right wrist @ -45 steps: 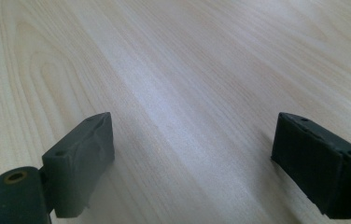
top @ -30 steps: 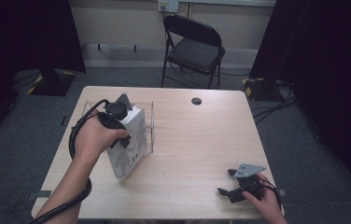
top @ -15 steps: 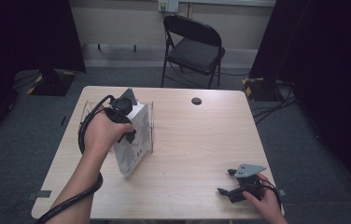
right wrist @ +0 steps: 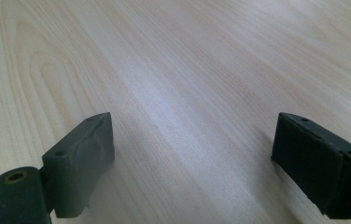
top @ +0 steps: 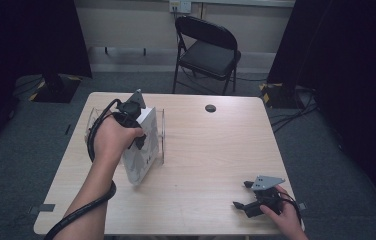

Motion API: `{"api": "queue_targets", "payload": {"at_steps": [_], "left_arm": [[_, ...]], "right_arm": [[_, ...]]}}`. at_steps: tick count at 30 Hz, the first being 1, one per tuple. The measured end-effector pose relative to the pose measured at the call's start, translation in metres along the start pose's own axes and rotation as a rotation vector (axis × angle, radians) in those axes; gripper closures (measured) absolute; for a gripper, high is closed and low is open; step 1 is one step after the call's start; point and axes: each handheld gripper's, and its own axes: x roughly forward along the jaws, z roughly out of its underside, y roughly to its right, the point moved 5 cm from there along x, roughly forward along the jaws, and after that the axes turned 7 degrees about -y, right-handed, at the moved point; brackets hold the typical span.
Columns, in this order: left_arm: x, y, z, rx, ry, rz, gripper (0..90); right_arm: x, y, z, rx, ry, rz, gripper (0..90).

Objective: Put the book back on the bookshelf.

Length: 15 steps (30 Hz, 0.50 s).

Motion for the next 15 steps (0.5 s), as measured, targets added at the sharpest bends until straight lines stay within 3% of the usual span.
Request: {"api": "queue_targets", "payload": {"at_steps": [15], "left_arm": [[0.0013,-0.0022,-0.0068,-0.046,0.013,0.003,53.3]], "right_arm": [[0.0000,0.0000,0.0000,0.000,0.000,0.000,12.1]]}}
